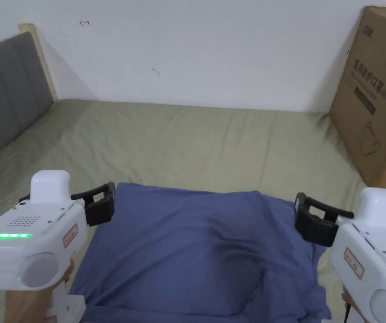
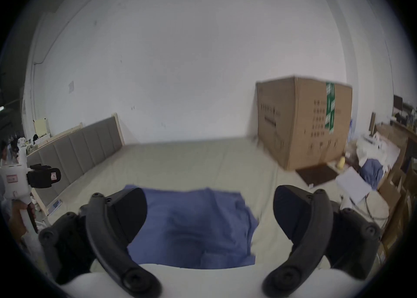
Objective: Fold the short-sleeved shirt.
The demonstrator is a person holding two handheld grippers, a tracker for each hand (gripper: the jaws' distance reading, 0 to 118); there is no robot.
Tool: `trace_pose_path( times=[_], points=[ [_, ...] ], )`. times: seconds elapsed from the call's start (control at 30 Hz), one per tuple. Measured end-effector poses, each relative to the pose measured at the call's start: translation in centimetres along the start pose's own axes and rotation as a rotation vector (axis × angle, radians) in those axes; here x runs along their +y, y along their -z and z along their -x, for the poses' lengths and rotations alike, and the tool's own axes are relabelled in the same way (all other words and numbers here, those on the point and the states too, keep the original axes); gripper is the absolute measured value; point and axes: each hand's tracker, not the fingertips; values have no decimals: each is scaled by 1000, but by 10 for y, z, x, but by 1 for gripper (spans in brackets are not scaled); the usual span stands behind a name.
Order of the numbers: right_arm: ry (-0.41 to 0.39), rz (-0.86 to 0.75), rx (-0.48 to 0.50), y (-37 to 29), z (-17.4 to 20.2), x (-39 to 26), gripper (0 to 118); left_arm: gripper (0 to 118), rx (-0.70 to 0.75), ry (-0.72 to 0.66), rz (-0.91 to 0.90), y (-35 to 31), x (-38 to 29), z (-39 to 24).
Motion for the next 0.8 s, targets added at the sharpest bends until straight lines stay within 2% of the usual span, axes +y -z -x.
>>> trace_pose_path(
  times=[0.03,0.07,0.1,0.13,0.17,0.2,0.23,0.57,0.8],
  points=[
    [-17,-32,-14,-3,5,5,104,91,8,5,-25,0,3,-2],
    [-39,-53,-25,-5,9,9,91,88,7,2,-42,-2,5,-6],
    [-61,-69,-37,-7,13,11,72,79,4,-3,-53,-3,5,-9],
    [-87,-80,-50,-9,17,13,50,61,-2,-4,-72,-6,5,-11],
    [-104,-94,-66,-10,20,13,15,17,-16,-13,-91,-7,5,-11],
    [-112,-114,-88,-12,23,13,0,0,-31,-17,-102,-10,5,-13],
    [-128,-134,-92,-13,25,12,0,0,-38,0,-105,-9,7,-15],
    [-94,-107,-70,-13,20,3,0,0,-44,33,-45,-10,-4,-11],
    [-88,-69,-65,-17,16,-9,0,0,1,-44,208,9,-41,21]
  ],
)
